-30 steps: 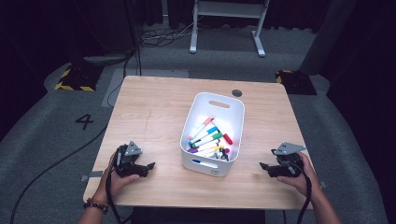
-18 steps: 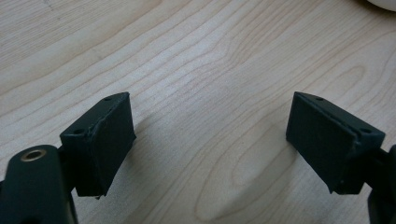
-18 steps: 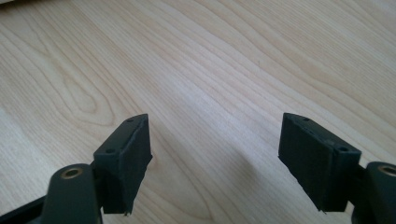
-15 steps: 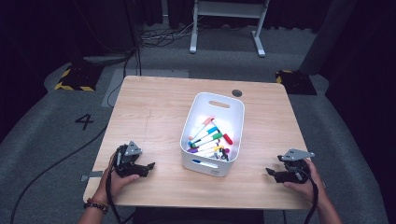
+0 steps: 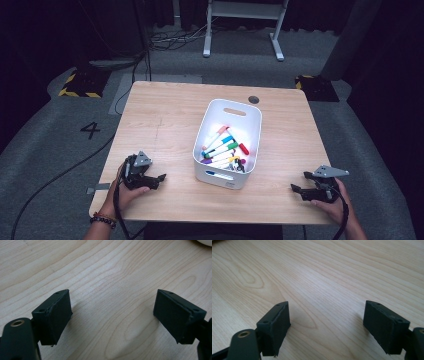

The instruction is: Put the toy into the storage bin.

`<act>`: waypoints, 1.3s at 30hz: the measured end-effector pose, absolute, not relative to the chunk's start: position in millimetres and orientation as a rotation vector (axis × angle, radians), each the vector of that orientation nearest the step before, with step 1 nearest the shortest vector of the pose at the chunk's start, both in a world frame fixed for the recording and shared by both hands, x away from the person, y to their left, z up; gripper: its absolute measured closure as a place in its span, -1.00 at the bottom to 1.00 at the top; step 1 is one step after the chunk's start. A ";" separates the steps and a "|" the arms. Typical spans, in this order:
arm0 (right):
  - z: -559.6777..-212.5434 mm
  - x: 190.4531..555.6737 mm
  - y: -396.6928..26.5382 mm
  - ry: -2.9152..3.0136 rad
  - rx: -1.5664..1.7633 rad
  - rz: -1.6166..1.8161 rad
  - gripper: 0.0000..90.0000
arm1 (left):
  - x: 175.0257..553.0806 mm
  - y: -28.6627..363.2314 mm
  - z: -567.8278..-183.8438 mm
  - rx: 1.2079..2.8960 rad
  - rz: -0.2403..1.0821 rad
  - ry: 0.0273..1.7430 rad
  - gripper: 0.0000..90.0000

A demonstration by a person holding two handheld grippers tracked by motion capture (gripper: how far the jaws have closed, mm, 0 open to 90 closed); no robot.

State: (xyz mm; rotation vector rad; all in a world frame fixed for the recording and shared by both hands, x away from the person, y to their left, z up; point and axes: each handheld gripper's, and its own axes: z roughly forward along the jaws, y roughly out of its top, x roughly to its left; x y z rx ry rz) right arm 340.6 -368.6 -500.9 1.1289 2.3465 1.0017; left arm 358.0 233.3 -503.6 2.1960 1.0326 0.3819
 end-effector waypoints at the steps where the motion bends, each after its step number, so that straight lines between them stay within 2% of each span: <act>1: -502.1 339.6 -370.9 2.335 1.131 1.011 -0.51 | 358.1 233.3 -503.7 2.195 0.381 1.032 -0.66; 39: -504.3 337.5 -375.9 2.291 1.153 1.028 -0.51 | 356.5 233.7 -503.7 2.203 0.388 1.018 -0.66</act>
